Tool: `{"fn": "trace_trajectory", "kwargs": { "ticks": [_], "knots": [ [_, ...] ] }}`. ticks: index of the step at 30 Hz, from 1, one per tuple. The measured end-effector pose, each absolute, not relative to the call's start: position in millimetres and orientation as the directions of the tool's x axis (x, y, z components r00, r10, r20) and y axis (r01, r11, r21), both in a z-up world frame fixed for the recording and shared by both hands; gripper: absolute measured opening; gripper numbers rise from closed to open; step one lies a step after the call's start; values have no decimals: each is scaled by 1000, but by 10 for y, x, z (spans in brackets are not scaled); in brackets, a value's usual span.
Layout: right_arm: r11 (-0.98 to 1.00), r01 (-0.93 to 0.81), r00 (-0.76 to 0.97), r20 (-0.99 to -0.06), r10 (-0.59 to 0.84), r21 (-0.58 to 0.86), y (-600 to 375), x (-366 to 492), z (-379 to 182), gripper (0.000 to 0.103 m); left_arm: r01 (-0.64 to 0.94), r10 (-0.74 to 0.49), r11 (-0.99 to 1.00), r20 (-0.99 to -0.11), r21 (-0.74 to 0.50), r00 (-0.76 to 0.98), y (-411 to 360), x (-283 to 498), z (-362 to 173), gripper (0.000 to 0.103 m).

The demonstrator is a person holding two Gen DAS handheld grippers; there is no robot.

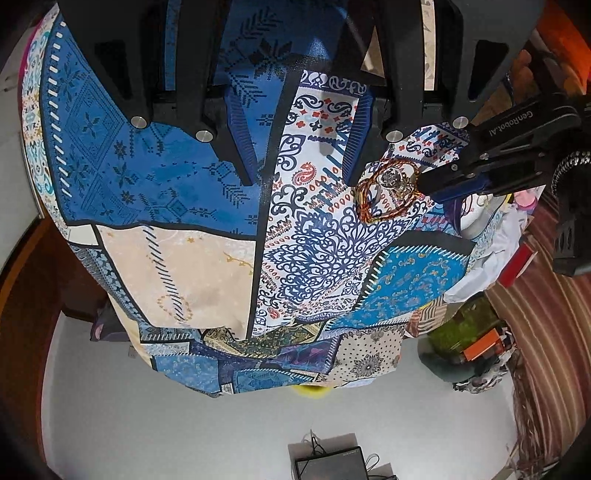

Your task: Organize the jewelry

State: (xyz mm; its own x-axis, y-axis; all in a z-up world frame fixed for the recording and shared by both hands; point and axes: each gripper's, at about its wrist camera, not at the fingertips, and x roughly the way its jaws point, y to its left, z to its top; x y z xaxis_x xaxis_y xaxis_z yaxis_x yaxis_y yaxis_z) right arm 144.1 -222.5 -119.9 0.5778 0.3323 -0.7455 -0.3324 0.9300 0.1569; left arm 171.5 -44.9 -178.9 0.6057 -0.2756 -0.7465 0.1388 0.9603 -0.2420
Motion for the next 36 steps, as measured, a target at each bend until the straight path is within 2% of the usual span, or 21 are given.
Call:
{"fn": "trace_trajectory", "kwargs": {
  "ticks": [6,8,10,15,16,28,36],
  "knots": [
    [928,-335,571,-747,340,166,-2209,1408,-1208,44,147,-274,961,-752,-233,600,-513,1744,-1818,24],
    [927,-336,571,-746,342,168,-2202,1395,-1197,44,150,-267,963,-752,-222,603,-541,1759,-1827,19],
    [926,-338,570,-746,344,170,-2188,1390,-1191,44,148,-260,966,-752,-214,606,-551,1775,-1837,9],
    [923,-347,566,-747,348,167,-2143,1361,-1182,44,153,-295,955,-746,-255,597,-513,1793,-1822,8],
    [922,-349,564,-748,349,167,-2135,1354,-1181,44,154,-298,954,-745,-258,597,-509,1792,-1810,5],
    [903,-400,544,-752,372,157,-1875,1363,-1179,44,131,-261,963,-679,-237,686,-274,1640,-1486,4],
    [909,-407,537,-781,320,92,-1706,1559,-1295,44,103,-252,961,-665,-255,703,-55,1586,-1491,4]
  ]
}}
